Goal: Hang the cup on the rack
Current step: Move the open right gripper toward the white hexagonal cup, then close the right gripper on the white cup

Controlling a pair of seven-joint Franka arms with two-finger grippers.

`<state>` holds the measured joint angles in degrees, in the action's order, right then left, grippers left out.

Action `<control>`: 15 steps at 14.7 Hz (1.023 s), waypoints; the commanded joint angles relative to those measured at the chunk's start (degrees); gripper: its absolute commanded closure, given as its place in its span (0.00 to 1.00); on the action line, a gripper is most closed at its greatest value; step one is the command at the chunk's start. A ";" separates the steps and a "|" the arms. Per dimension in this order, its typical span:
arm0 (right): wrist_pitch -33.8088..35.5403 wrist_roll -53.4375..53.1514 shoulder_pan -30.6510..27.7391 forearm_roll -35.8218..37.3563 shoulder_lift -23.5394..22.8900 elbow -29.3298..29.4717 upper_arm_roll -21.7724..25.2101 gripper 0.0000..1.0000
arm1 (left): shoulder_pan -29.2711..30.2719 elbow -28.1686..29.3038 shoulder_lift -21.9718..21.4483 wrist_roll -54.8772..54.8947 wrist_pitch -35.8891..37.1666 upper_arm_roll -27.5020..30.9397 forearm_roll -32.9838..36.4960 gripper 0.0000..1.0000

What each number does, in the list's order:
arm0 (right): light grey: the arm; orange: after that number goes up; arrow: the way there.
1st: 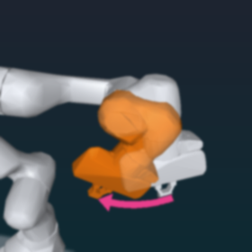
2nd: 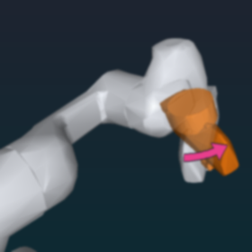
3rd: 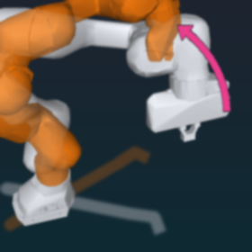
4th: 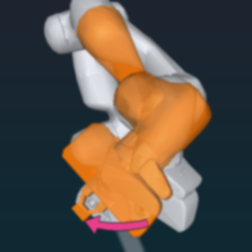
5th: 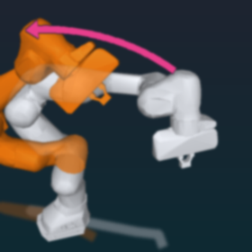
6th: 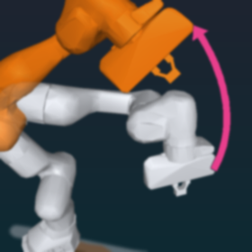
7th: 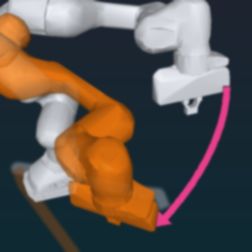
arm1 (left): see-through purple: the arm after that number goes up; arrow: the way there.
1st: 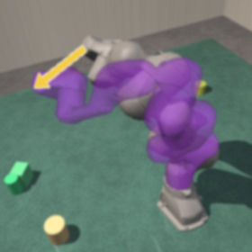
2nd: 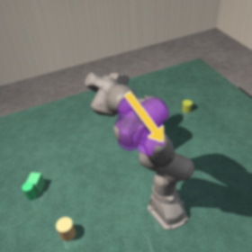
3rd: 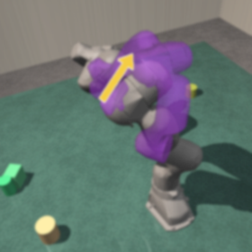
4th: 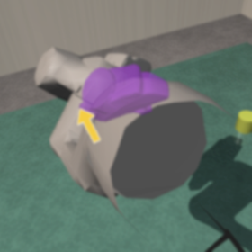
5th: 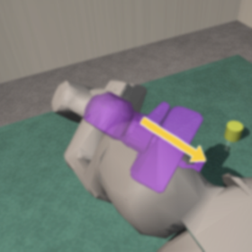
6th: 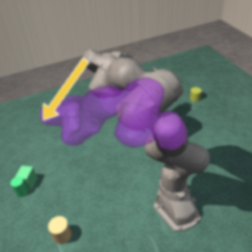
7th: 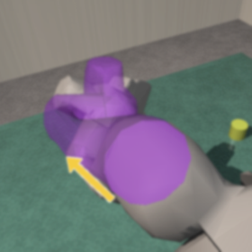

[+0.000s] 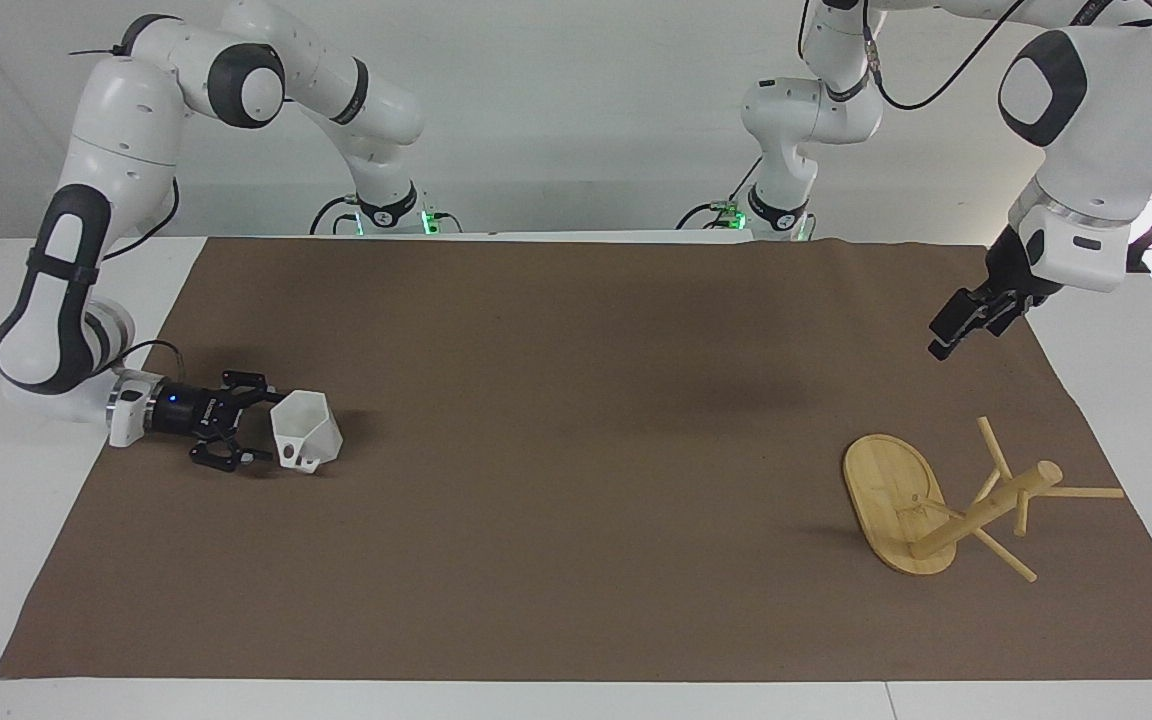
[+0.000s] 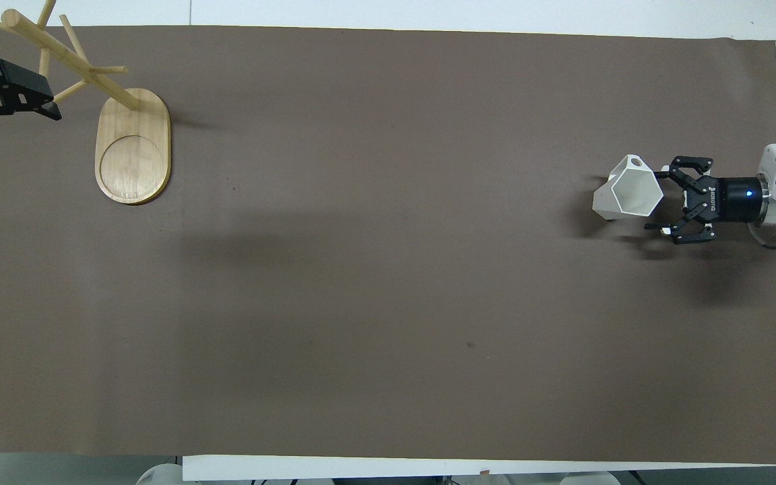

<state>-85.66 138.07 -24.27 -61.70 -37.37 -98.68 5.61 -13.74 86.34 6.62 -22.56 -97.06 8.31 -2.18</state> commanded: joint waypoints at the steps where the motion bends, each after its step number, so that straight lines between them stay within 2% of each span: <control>1: -1.52 1.58 0.54 -1.93 0.63 -1.86 -0.07 0.00 | 0.21 1.29 -1.35 0.14 0.30 -0.05 -0.28 0.00; 15: -2.67 6.15 4.15 -5.53 1.69 -6.78 -0.07 0.00 | 0.12 1.29 -1.35 -0.03 0.21 -0.05 -0.28 0.00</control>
<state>-86.88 142.77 -20.30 -65.66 -37.33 -103.19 5.57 -13.74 86.34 6.62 -22.56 -97.06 8.31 -2.18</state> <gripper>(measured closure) 0.000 0.000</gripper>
